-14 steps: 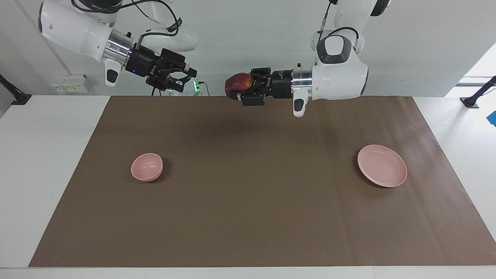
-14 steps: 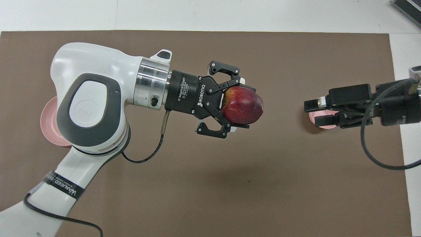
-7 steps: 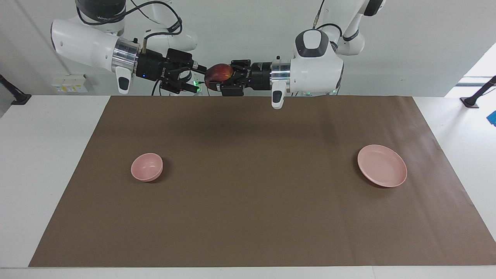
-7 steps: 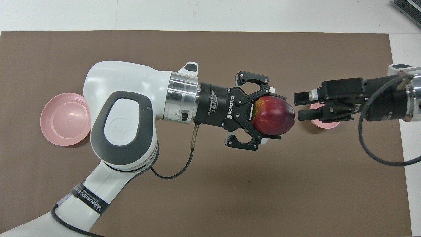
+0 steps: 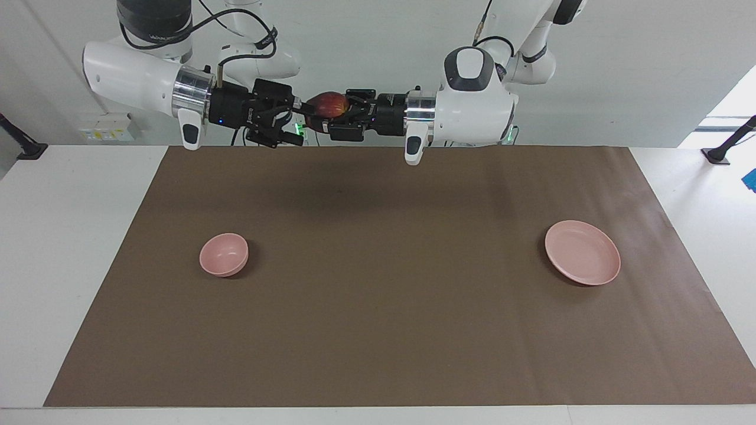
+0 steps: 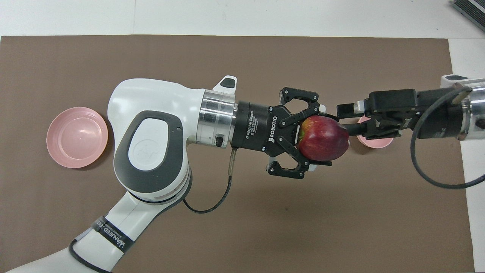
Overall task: Move apple from plate to bowl
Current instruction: 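Carry the apple with the left gripper while the right gripper reaches it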
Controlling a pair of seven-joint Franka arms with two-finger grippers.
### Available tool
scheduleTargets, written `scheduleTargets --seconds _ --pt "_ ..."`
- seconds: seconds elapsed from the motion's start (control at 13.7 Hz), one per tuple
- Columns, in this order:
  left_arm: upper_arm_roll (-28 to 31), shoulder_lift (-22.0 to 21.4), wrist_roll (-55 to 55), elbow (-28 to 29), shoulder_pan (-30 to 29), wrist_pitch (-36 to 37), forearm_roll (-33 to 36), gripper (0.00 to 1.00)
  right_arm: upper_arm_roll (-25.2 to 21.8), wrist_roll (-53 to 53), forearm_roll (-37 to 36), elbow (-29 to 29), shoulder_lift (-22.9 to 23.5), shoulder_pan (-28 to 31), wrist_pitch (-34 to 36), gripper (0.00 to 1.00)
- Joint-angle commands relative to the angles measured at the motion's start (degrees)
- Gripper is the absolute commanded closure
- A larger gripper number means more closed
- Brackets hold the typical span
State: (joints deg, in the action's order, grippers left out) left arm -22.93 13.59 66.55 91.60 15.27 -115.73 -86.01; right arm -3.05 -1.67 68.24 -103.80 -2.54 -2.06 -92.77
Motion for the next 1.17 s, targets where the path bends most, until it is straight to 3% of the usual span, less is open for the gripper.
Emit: scheduleTargets --seconds 0.0,0.29,0.88,1.02,1.09 --pt "0.3 -1.0 -1.6 1.3 1.0 -1.9 -2.9 1.0 0.2 -1.6 1.8 -2.5 -1.6 -0.8 -0.7 0.0" --pt "-0.4 -0.8 -1.9 1.2 1.4 -3.9 -3.7 1.0 0.1 -1.9 1.8 -2.5 -1.7 0.5 4.6 0.0" --pt "-0.4 -0.3 -3.1 1.1 2.2 -4.6 -4.1 1.0 0.0 -1.3 1.5 -2.5 -1.8 -0.3 4.1 0.0" --pt "-0.4 -0.3 -4.0 1.1 3.0 -4.7 -4.2 1.0 0.1 0.8 1.5 -2.5 -1.7 -0.4 4.1 0.49" --pt "-0.4 -0.3 -4.4 1.1 3.1 -5.0 -4.1 1.0 0.1 1.6 1.5 -2.4 -1.7 -0.4 4.1 0.66"
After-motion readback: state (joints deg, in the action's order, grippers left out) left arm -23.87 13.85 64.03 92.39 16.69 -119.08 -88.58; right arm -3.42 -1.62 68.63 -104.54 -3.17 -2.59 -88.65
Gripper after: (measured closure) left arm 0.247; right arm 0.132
